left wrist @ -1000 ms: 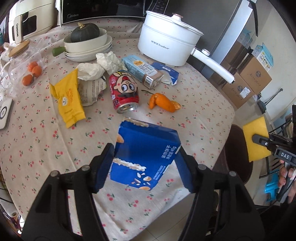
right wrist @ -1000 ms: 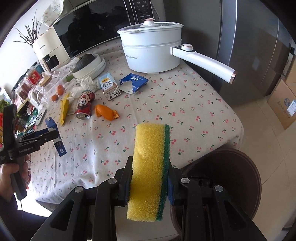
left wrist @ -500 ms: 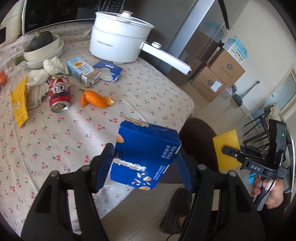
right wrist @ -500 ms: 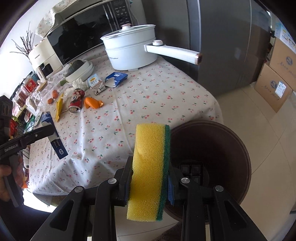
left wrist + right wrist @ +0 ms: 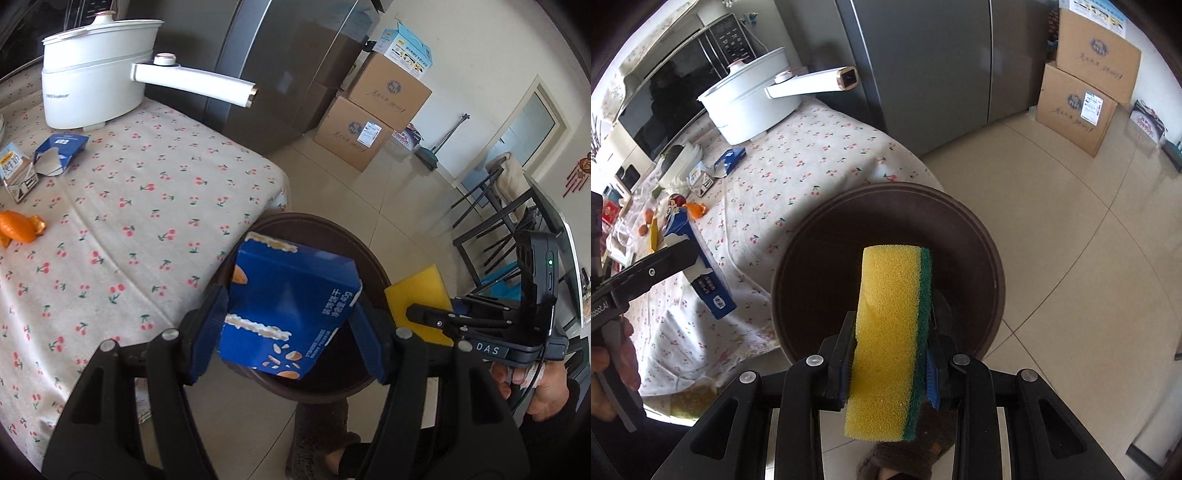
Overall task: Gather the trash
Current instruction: 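Carry the box and sponge over the brown bin and open both tools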
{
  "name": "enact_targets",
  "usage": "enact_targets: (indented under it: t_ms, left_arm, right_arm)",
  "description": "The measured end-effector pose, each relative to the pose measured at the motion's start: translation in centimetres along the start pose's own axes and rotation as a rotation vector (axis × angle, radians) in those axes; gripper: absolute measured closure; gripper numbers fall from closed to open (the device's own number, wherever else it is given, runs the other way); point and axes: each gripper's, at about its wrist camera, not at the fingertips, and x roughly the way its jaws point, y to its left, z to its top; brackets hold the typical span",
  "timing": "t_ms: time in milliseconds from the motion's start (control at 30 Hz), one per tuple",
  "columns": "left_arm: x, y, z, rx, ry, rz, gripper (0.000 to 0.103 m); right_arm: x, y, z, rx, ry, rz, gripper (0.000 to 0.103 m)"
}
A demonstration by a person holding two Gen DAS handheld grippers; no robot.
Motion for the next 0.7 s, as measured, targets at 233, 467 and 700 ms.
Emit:
enact_targets:
  t_ms: [233,467,700]
  left_arm:
    - [2.5,-0.4,0.0,0.000,0.014,0.003,0.019]
    - [1.4,0.6,0.1,-0.010,-0.010,0.111,0.001]
    - [-0.5,2.6,-0.3,-0.035,-0.009,0.165,0.001]
  right_arm:
    - [-0.1,-1.8,0.2,0.038,-0.002,0.008,0.071]
    - [-0.3,-2.1,0.4,0.052,-0.011,0.015,0.071]
    - [-0.3,-1.7,0.5,0.053,-0.018,0.009,0.070]
